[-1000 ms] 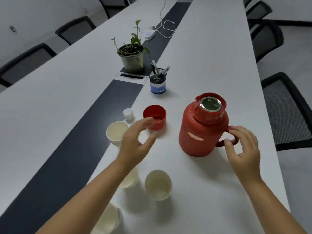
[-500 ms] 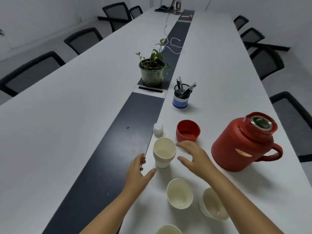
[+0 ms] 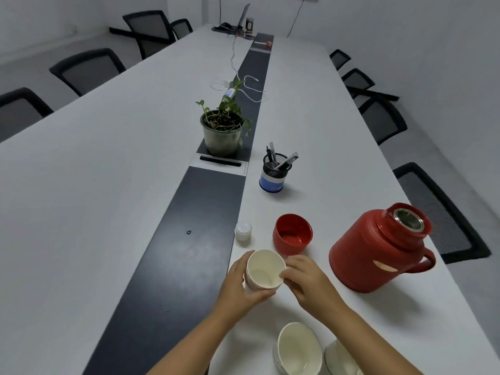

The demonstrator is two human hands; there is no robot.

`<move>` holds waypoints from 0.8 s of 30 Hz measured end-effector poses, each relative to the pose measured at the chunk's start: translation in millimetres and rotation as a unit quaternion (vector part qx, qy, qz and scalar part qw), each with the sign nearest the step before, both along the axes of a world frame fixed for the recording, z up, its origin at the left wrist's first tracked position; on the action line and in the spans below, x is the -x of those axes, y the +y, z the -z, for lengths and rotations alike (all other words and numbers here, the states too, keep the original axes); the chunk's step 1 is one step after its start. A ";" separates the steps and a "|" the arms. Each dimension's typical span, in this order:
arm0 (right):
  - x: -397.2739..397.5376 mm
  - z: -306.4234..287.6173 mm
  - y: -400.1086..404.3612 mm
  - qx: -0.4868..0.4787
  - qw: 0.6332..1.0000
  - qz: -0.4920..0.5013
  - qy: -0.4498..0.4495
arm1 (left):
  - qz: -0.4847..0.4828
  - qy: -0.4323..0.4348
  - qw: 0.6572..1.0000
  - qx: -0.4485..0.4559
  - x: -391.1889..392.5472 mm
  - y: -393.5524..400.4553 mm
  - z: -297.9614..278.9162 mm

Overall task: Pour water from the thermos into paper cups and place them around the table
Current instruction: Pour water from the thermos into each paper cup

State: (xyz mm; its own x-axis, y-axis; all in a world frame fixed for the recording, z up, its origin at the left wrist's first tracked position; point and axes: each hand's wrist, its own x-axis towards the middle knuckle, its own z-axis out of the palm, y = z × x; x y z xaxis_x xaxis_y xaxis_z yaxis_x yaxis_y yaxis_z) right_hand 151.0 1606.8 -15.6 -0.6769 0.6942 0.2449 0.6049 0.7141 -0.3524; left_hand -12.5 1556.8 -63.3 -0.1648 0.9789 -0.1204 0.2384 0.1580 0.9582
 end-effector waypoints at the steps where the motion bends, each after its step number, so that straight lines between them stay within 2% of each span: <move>1: 0.4 0.4 -0.7 -0.001 1.000 0.003 0.000 | 0.004 0.000 1.000 -0.003 0.9 0.5 0.2; 5: 3.3 -0.7 -5.8 -0.006 0.999 0.016 0.026 | 0.027 0.006 1.000 -0.008 2.9 2.4 -2.6; 9: 9.4 -6.8 -9.1 0.017 0.985 0.102 0.137 | 0.032 0.002 0.999 -0.018 3.0 2.3 -4.3; 13: 7.2 -19.1 -13.5 0.058 0.973 0.122 0.187 | 0.032 0.000 0.999 -0.005 2.7 1.6 -2.8; 16: -5.8 -34.2 -21.8 0.085 0.951 0.171 0.245 | 0.032 -0.009 0.999 0.004 2.0 1.2 -5.9; 19: -31.9 -47.9 -43.1 0.126 0.908 0.219 0.334 | 0.031 -0.016 0.999 0.019 -2.6 -1.1 -7.6; 21: -54.8 -55.5 -65.3 0.124 0.886 0.240 0.378 | 0.025 -0.022 0.999 0.017 -5.0 -6.9 -8.7; 24: -92.4 -59.9 -106.1 0.105 0.873 0.244 0.409 | 0.004 -0.017 1.000 0.013 -4.5 -17.9 -7.6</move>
